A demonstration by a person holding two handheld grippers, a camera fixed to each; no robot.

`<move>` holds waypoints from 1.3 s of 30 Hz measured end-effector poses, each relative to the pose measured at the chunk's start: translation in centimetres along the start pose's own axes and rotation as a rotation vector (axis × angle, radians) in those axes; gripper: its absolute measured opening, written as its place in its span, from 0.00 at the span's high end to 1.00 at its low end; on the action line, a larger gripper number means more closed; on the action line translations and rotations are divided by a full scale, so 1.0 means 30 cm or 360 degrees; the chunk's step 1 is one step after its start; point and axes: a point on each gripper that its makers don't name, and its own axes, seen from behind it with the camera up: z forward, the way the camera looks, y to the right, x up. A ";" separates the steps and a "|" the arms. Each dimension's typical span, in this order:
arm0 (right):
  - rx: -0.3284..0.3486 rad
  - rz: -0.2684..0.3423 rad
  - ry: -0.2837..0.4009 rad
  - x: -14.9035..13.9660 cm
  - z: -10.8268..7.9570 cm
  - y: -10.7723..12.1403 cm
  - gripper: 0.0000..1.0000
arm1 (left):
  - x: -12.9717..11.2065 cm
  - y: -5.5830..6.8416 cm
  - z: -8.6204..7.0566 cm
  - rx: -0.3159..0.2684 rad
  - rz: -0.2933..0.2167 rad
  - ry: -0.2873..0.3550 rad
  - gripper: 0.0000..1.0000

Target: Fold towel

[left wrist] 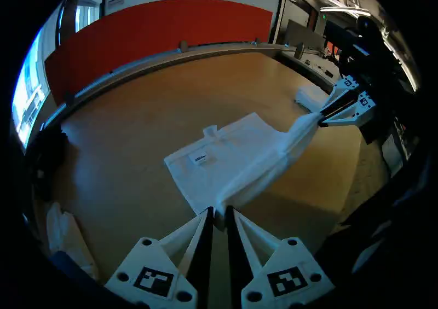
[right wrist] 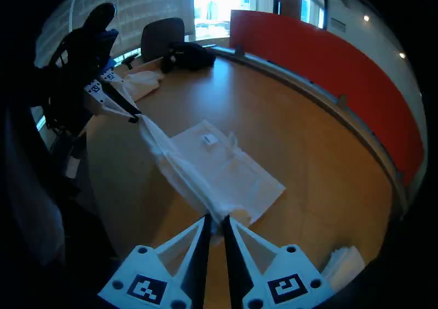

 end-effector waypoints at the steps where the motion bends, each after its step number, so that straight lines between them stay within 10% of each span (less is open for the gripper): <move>1: -0.0004 -0.0003 -0.0004 0.000 0.007 0.008 0.83 | 0.006 -0.007 0.008 0.0004 -0.0002 0.0003 0.83; 39: -0.0098 0.0102 -0.0083 -0.007 0.237 0.222 0.83 | 0.070 -0.158 0.280 0.0075 0.0018 -0.0007 0.84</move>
